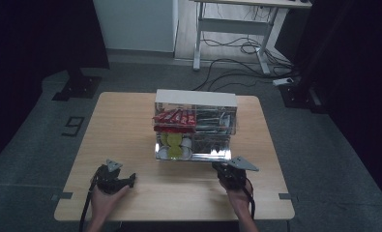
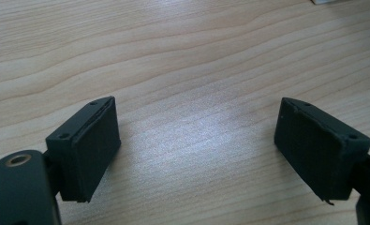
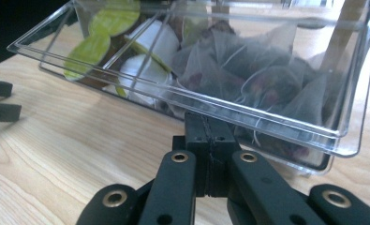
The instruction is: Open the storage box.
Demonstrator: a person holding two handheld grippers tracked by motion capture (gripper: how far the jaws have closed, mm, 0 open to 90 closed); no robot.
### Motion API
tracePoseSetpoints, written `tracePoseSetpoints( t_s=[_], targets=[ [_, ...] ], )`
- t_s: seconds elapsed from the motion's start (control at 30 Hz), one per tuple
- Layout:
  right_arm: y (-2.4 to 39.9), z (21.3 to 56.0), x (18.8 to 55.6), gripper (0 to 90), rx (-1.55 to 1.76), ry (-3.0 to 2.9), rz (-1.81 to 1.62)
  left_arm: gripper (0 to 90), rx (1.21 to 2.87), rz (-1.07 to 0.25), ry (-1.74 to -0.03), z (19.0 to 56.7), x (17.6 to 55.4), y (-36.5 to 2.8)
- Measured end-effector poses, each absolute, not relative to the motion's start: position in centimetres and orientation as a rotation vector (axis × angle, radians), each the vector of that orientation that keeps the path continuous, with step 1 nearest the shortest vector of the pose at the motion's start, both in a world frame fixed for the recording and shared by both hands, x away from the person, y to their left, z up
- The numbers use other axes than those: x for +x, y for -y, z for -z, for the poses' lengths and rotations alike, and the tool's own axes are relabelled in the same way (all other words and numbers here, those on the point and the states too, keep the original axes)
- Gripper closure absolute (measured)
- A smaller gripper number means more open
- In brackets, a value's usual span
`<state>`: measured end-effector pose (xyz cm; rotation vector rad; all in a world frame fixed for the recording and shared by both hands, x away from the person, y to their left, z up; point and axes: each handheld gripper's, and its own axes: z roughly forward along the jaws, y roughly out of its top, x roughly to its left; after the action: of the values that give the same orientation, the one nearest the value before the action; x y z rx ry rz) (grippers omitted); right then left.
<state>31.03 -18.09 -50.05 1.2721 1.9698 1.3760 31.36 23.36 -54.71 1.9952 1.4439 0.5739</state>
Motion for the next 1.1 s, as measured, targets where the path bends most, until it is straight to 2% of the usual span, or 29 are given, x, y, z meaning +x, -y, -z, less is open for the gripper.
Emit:
tracePoseSetpoints(
  t_s=[1.1],
  targets=[
    [18.8,46.3,32.0,89.6,1.281,-1.938,-1.493,14.5,1.993,-0.571,-1.446,54.7,31.4,-23.3]
  ],
)
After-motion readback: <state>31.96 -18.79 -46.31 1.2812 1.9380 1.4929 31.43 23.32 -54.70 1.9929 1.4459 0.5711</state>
